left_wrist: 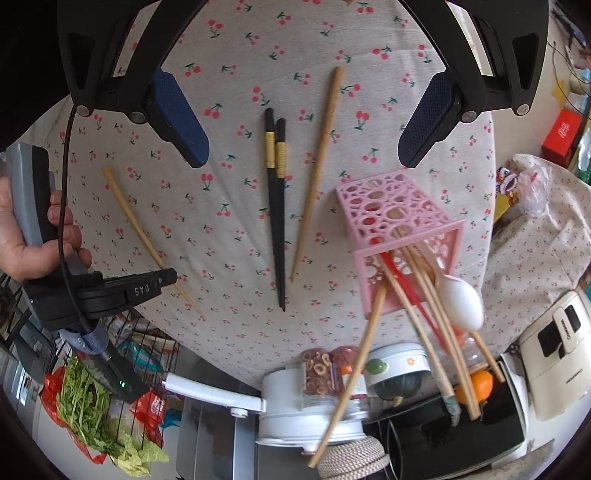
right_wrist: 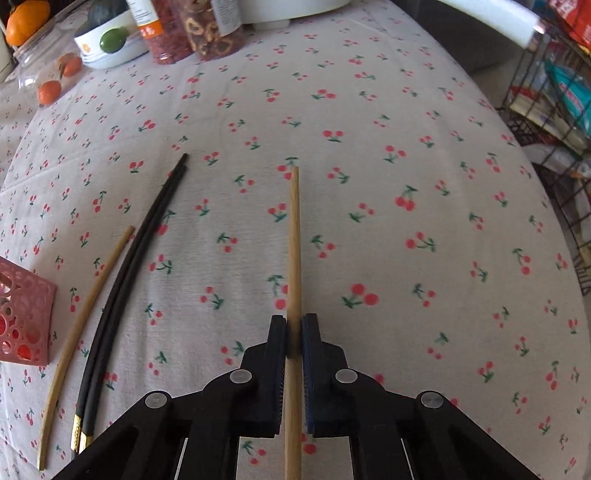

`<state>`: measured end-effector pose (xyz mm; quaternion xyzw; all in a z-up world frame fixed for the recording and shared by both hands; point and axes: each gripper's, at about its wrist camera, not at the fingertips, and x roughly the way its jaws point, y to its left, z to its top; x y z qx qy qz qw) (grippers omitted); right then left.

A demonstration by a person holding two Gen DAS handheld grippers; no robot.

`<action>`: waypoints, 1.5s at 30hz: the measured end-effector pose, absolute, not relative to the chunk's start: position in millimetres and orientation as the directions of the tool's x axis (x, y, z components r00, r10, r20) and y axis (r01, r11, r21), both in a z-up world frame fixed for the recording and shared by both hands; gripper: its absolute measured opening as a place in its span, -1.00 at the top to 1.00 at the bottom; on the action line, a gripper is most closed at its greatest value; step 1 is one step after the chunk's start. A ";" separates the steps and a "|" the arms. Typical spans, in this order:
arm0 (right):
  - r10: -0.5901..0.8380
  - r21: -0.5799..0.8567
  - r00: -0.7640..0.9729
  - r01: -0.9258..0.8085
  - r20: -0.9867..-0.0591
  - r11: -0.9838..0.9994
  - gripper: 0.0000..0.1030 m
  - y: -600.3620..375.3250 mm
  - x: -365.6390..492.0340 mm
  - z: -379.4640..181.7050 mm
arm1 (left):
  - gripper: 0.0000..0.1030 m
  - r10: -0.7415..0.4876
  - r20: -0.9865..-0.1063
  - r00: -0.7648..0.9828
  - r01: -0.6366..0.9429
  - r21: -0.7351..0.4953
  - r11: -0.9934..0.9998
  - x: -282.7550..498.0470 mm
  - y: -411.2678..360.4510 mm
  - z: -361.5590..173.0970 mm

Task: Organize utensils
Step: 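Close the right tool on a wooden chopstick while the left tool grasps a black chopstick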

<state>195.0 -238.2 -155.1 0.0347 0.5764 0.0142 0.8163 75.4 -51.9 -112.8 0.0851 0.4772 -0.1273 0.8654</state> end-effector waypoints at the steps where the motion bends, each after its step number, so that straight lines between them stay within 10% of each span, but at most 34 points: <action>1: 0.071 0.086 0.338 0.031 -0.938 0.996 0.93 -246.5 192.0 -150.9 | -1.00 -0.128 -0.865 0.485 0.316 0.037 0.948 78.7 -62.6 -116.5; 6: 0.101 0.121 0.339 0.038 -0.935 0.992 0.93 -275.1 177.8 -130.9 | -0.88 -0.006 -0.887 0.461 0.354 0.178 0.918 92.2 -104.9 -134.3; 20: 0.214 0.249 0.330 0.067 -0.919 0.966 0.92 -329.2 186.0 -119.8 | 0.64 0.014 -0.905 0.425 0.274 0.143 0.951 232.8 -168.3 -147.5; 45: 0.317 0.346 0.323 0.034 -0.892 0.938 0.92 -328.2 193.6 -120.2 | 1.00 -0.044 -0.932 0.359 0.245 0.049 0.968 235.0 -162.5 -159.6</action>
